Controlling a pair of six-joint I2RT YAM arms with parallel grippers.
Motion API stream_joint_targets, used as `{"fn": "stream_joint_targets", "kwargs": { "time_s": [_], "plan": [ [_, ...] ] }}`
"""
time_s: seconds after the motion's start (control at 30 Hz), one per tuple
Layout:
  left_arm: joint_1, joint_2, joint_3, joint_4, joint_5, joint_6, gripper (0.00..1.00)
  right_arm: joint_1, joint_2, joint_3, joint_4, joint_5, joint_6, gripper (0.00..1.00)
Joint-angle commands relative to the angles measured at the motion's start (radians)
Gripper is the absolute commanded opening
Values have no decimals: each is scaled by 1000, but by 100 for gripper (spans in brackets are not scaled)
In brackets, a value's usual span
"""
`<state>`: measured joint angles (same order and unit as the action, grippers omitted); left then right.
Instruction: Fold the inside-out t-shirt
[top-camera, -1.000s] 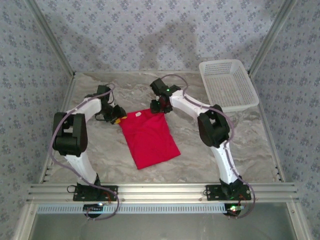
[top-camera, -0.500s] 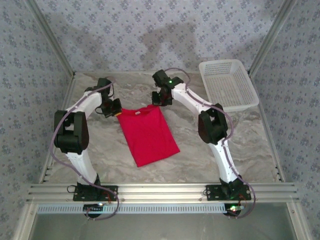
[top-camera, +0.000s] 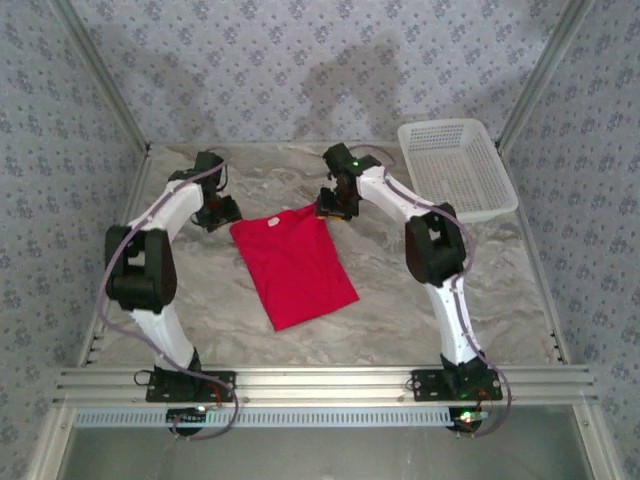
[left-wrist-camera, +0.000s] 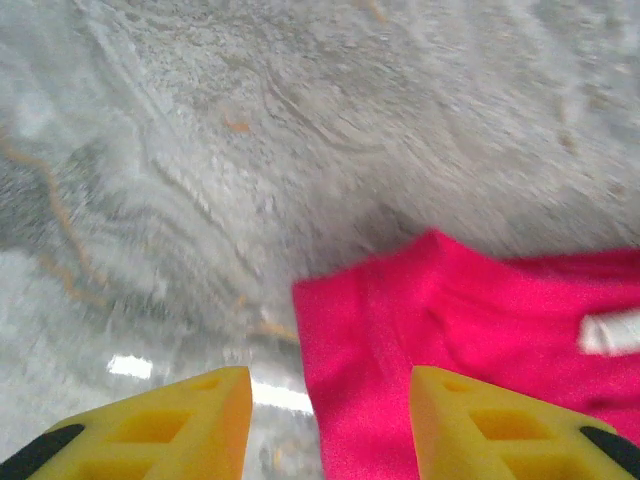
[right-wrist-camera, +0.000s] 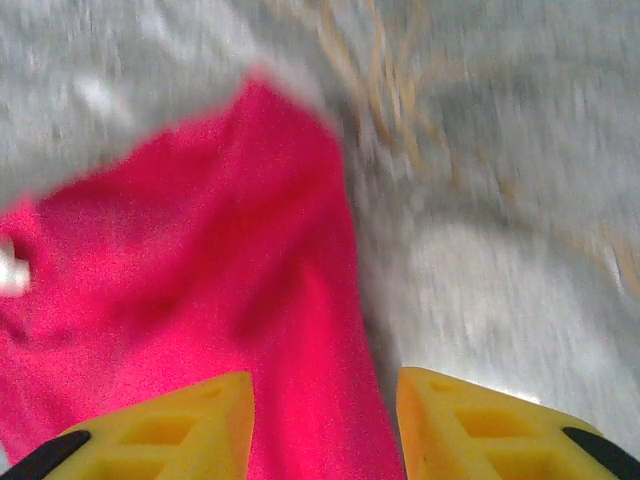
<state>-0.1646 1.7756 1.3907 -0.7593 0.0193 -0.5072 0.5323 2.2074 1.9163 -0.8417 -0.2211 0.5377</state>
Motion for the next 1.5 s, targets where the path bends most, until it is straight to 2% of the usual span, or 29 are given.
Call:
{"fn": "stream_joint_targets", "kwargs": {
  "time_s": [0.0,0.1,0.17,0.23,0.33,0.37,0.57,0.67,0.7,0.73,0.77,0.8,0.93,1.07,1.3,1.47],
  "plan": [
    [-86,-194,-100,40,-9,-52,49,38,-181,-172,140,-62,1,32],
    [-110,-261,-246,211,168,-143,50,50,-182,-259,216,-95,37,6],
    [-114,-256,-332,329,259,-212,49,55,-141,-262,236,-132,55,2],
    [-120,-213,-365,379,296,-241,48,58,-95,-261,236,-138,75,0],
    [-133,-128,-363,391,280,-226,45,67,-64,-310,236,-115,108,0],
    [-143,-109,-355,378,240,-212,45,75,-72,-347,236,-104,120,0],
    [-181,-120,-333,340,88,-149,50,174,-239,-557,230,16,174,0],
    [-181,-174,-319,301,-36,-124,61,194,-304,-563,235,25,155,6],
    [-178,-200,-312,279,-105,-121,71,194,-320,-550,230,40,125,13],
    [-170,-221,-310,262,-155,-125,89,191,-332,-539,225,67,100,22],
    [-150,-249,-319,260,-184,-134,100,187,-341,-528,222,92,50,35],
    [-117,-279,-338,272,-172,-145,100,170,-340,-514,227,100,23,45],
    [31,-402,-475,447,39,-139,100,73,-250,-419,277,70,-100,56],
    [49,-429,-490,494,177,-105,95,28,-102,-250,258,14,-150,64],
    [59,-383,-515,500,217,-121,89,25,148,32,198,8,-164,65],
    [59,-320,-526,512,264,-114,84,38,273,169,159,23,-153,59]
  ]
}}
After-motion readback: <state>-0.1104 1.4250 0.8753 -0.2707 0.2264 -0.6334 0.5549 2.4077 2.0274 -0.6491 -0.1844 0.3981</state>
